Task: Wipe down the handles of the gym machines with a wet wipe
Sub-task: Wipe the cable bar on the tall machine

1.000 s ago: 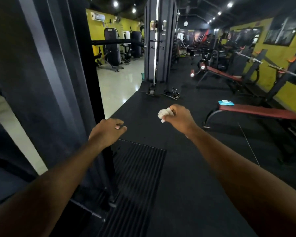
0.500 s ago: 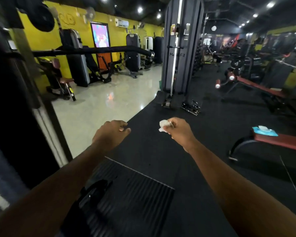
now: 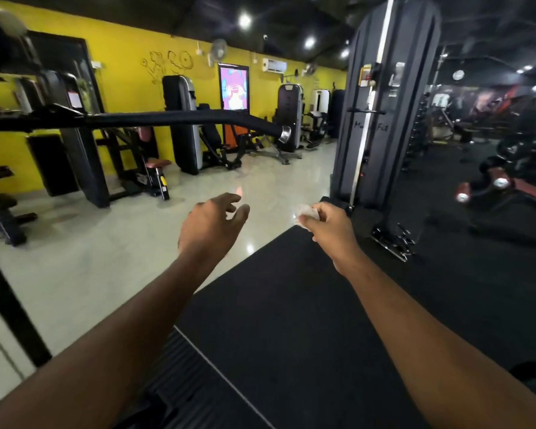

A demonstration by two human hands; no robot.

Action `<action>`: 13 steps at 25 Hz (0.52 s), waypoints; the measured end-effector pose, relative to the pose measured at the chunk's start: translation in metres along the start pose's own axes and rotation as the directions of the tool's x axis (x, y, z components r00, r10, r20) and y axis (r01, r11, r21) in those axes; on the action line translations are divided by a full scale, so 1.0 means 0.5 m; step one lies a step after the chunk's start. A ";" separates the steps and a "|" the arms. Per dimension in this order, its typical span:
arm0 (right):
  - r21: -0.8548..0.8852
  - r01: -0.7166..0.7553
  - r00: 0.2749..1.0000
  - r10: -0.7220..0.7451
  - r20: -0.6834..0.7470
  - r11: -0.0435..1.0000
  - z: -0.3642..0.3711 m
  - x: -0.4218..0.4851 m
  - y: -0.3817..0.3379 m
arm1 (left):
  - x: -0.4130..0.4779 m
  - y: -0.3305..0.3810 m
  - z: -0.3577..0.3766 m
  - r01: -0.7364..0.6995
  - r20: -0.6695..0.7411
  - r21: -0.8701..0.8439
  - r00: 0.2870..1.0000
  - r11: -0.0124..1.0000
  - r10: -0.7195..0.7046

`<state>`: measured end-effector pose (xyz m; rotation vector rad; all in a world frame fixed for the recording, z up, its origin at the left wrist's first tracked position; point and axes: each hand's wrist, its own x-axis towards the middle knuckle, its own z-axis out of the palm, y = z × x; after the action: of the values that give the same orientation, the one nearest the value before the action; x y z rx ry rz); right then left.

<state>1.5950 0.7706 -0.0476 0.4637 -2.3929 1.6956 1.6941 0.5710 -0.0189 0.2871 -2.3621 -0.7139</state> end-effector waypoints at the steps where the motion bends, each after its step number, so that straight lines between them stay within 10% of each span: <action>1: 0.009 0.006 1.000 -0.006 0.012 1.000 0.000 0.075 0.027 | 0.049 0.008 0.050 0.008 -0.022 -0.006 1.000 1.000 -0.008; 13: 0.345 0.105 0.985 -0.146 0.096 0.933 0.093 0.787 0.168 | 0.529 0.129 0.363 0.078 -0.392 0.433 0.913 0.898 0.109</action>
<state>1.1991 0.6923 -0.0137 0.7725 -2.0914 2.0808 1.3734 0.6021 0.0384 0.5538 -2.0853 -0.0742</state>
